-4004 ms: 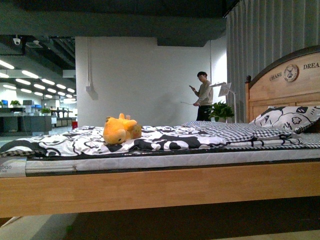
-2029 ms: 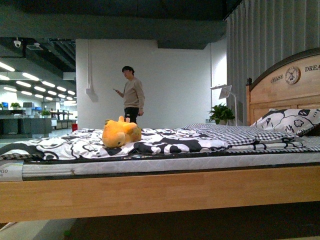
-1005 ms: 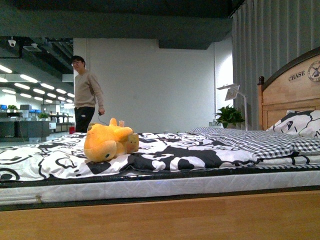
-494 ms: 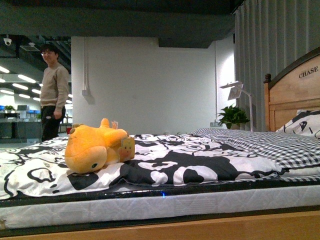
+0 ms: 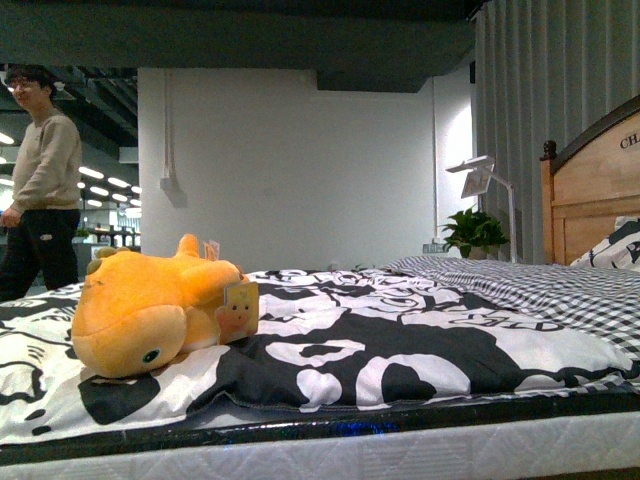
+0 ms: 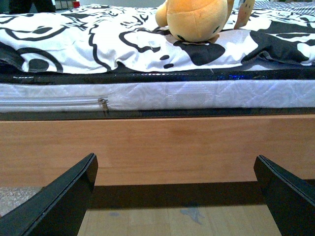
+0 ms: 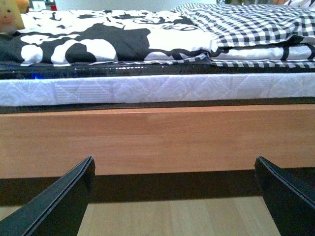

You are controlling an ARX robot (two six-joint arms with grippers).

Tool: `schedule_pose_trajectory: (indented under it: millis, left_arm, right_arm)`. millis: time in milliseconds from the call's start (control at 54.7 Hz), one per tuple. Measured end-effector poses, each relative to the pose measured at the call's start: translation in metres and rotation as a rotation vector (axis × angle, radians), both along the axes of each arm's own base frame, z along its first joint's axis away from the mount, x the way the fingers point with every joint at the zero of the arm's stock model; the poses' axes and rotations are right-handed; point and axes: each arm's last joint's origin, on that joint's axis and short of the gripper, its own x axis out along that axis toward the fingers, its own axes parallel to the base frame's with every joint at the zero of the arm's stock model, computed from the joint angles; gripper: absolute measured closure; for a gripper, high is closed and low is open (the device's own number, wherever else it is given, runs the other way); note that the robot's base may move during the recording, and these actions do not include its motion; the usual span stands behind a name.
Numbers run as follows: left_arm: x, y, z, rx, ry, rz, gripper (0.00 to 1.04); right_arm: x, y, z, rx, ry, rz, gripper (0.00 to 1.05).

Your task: Put away toys

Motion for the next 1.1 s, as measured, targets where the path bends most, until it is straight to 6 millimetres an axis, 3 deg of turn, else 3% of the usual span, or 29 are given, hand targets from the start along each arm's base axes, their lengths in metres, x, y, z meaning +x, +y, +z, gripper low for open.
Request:
schedule_pose_trajectory:
  millis: [1097]
  left_arm:
    - [0.0000,-0.0001,0.0000,0.000,0.000,-0.002,0.06]
  right_arm:
    - [0.0001,-0.0001,-0.0001,0.000,0.001,-0.005,0.07]
